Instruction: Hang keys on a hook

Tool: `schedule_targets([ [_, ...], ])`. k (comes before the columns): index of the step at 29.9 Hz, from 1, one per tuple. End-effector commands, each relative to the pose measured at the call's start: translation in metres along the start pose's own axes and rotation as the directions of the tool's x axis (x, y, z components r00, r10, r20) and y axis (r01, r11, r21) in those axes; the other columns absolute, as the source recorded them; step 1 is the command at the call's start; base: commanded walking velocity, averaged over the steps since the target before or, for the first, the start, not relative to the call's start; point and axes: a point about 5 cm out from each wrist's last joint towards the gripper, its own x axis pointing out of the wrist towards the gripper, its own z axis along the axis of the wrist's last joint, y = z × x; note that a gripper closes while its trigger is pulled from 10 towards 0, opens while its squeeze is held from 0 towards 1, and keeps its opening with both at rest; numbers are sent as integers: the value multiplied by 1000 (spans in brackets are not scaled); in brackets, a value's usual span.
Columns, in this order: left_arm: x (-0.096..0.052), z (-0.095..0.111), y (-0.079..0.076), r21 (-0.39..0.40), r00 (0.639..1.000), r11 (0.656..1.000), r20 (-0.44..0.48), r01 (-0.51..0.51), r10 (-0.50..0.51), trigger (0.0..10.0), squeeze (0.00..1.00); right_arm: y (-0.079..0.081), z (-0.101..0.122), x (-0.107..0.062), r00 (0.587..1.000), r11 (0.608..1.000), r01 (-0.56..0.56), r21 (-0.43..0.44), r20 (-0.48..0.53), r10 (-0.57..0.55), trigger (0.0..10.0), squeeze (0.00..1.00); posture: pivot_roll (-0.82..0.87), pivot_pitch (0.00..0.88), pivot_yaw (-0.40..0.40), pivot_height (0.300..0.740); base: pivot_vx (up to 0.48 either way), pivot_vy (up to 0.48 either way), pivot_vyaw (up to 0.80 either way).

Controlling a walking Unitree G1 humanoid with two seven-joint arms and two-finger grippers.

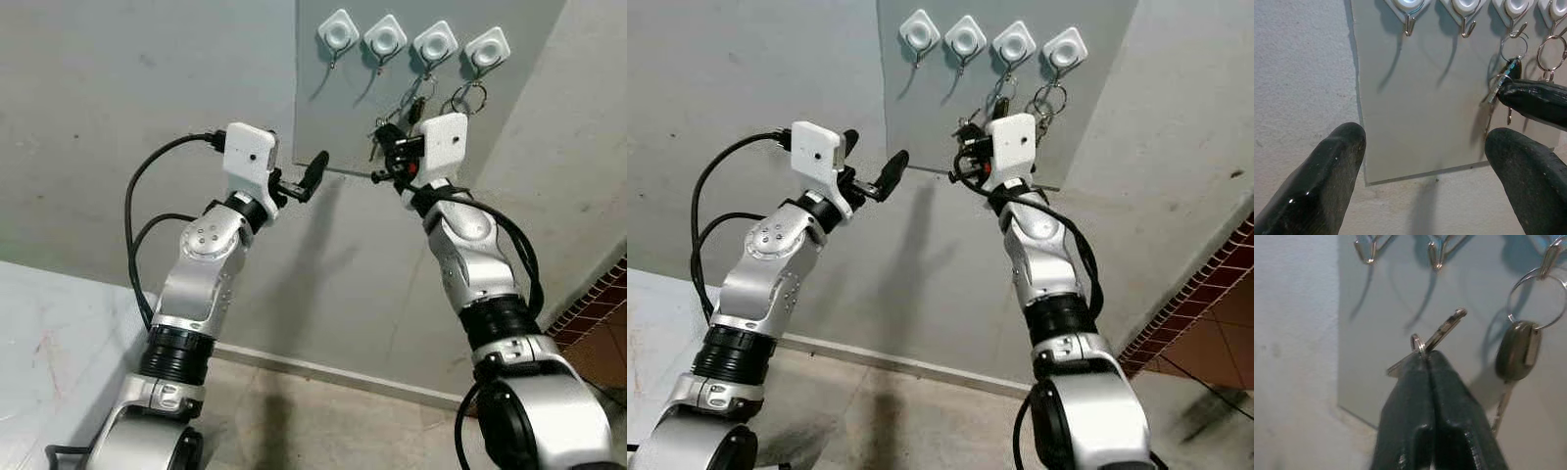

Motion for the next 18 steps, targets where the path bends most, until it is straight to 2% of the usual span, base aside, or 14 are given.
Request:
schedule_targets([
  [1,6,9,-5,15,999,999,24,35,-35,10000,0,-3,12,8,999,1000,11,7,34,-11,10000,0,13,58,-20,736,0,0,0],
  [8,7,13,-9,17,998,998,33,56,-57,10000,0,-3,22,19,997,999,31,17,69,-32,10000,0,20,63,-19,736,0,0,0],
  [18,8,14,-11,15,997,998,33,68,-69,10000,0,-9,41,29,987,995,100,-20,126,-97,10000,0,24,64,-18,736,0,0,0],
])
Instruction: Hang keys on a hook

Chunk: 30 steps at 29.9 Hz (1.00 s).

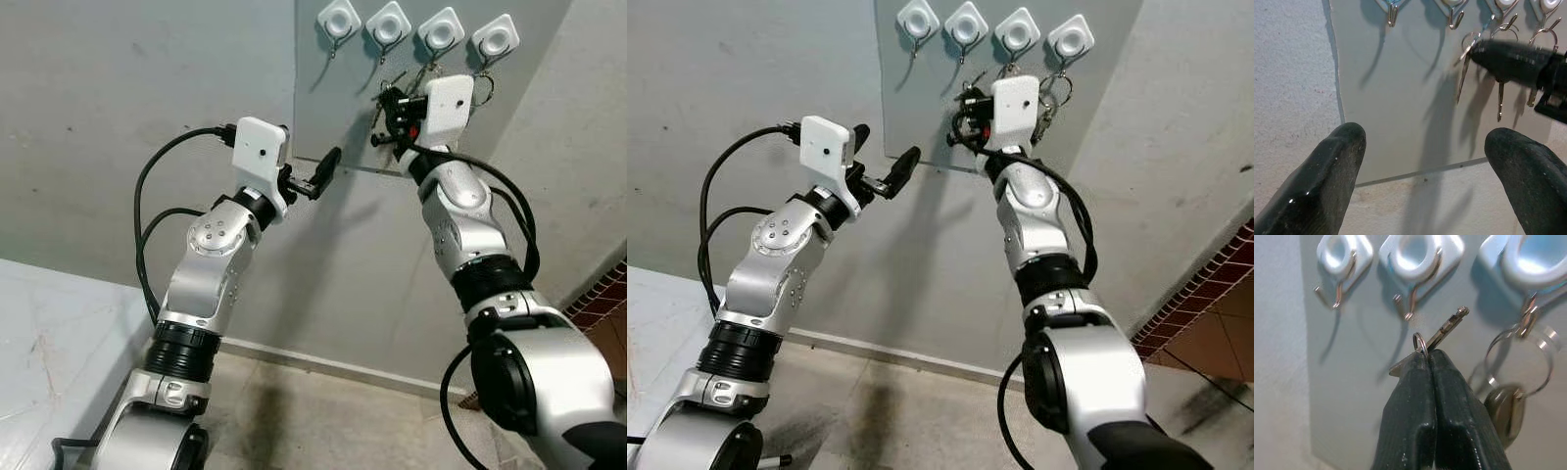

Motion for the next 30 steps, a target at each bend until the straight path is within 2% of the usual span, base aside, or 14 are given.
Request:
schedule_targets([
  [1,3,8,-4,13,999,1000,17,27,-27,10000,0,-4,10,4,999,1000,22,-20,35,-21,10000,0,24,64,-18,736,0,0,0],
  [8,4,11,-5,12,999,999,27,33,-34,10000,0,-4,19,9,997,999,22,-41,69,-20,10000,0,24,64,-19,736,0,0,0],
  [23,5,12,-6,2,999,999,28,37,-37,10000,0,6,29,14,993,993,-46,-108,108,57,10000,0,23,65,-19,736,0,0,0],
  [26,5,12,-5,3,999,999,29,36,-36,10000,0,8,29,15,992,985,-59,-163,97,76,10000,0,23,65,-19,736,0,0,0],
  [27,5,13,-5,2,999,999,30,36,-36,10000,0,9,29,15,992,975,-71,-209,87,91,10000,0,21,68,-18,736,0,0,0],
  [28,5,13,-5,2,999,999,30,36,-36,10000,0,9,29,15,992,975,-71,-209,87,91,10000,0,21,68,-18,736,0,0,0],
  [30,5,13,-5,-4,999,999,31,34,-33,10000,0,10,29,16,991,948,-94,-304,65,119,10000,0,21,70,-18,736,0,0,0],
])
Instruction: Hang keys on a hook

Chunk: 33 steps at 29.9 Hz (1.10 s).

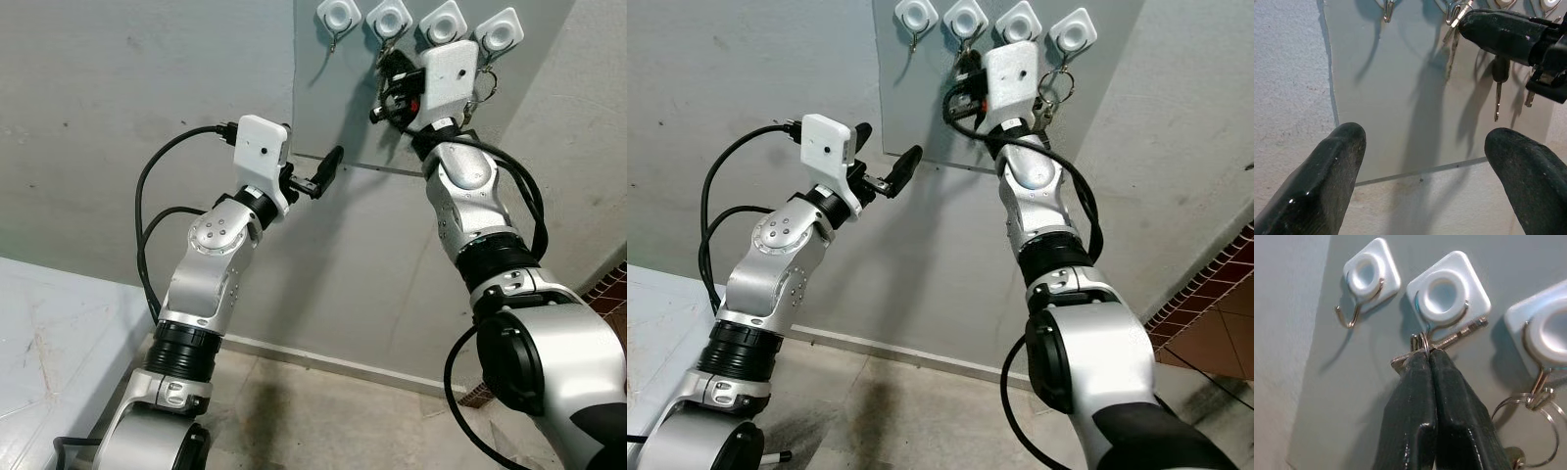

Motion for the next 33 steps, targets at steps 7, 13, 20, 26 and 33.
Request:
schedule_targets([
  [7,3,10,-2,3,999,1000,28,19,-19,10000,0,1,14,9,999,968,-52,-246,-1,53,10000,0,19,71,-20,736,0,0,0],
  [13,3,10,-2,-2,999,1000,28,17,-17,10000,0,2,17,12,999,919,-44,-391,1,48,10000,0,18,72,-21,736,0,0,0],
  [20,3,10,-1,-13,1000,1000,24,11,-10,10000,0,2,20,13,998,874,-45,-483,7,55,10000,0,18,76,-22,736,0,0,0],
  [26,3,10,0,-16,1000,1000,26,7,-7,10000,0,6,17,12,996,779,-79,-622,-10,94,10000,0,16,76,-22,736,0,0,0],
  [33,3,11,0,-24,1000,1000,28,4,-3,10000,0,6,7,8,995,791,-98,-604,-51,84,10000,463,15,75,-23,736,0,0,0],
])
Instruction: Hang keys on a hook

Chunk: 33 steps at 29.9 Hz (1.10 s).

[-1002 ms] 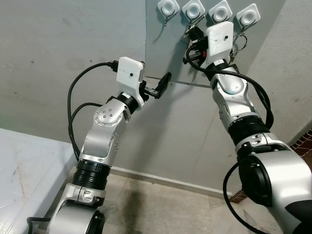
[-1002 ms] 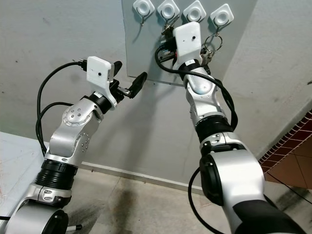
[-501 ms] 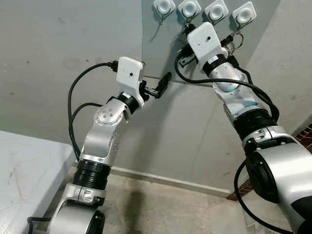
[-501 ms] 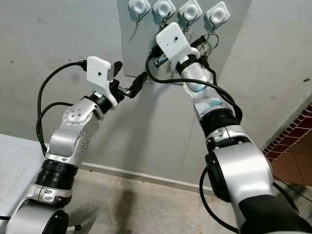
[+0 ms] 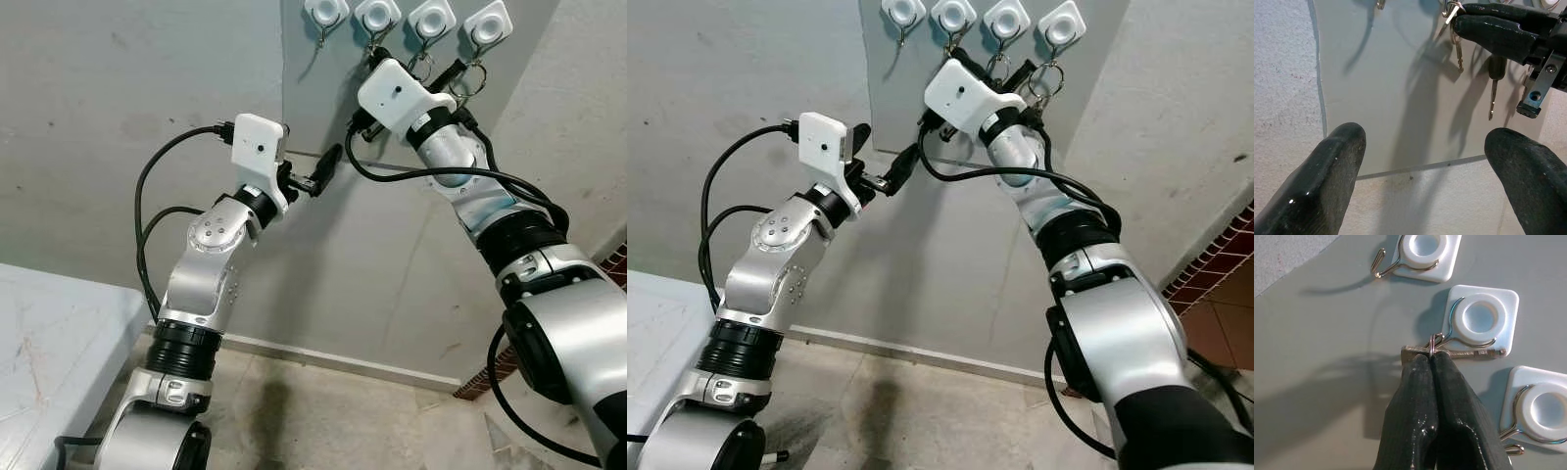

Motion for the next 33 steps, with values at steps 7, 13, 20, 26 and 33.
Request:
schedule_targets([
  [7,3,11,-2,16,999,1000,31,11,-12,10000,0,8,-4,-2,999,999,-27,25,-25,27,10000,1000,18,75,-25,736,0,0,0],
  [13,3,11,-2,15,999,1000,32,7,-7,10000,0,10,-7,-3,999,998,-15,55,-37,17,10000,1000,18,71,-25,736,0,0,0],
  [20,2,9,-2,13,1000,1000,31,-6,6,10000,0,13,-10,-9,999,978,50,203,-26,-46,10000,1000,19,66,-26,736,0,0,0],
  [26,-4,-5,-1,9,999,999,10,-46,46,10000,0,32,-13,-27,995,843,65,533,31,-97,10000,1000,26,62,-28,736,0,0,0],
  [33,-20,-33,2,-39,993,992,-42,-116,115,10000,0,68,-31,-60,999,683,5,731,26,-35,10000,0,28,65,-23,736,0,0,0],
])
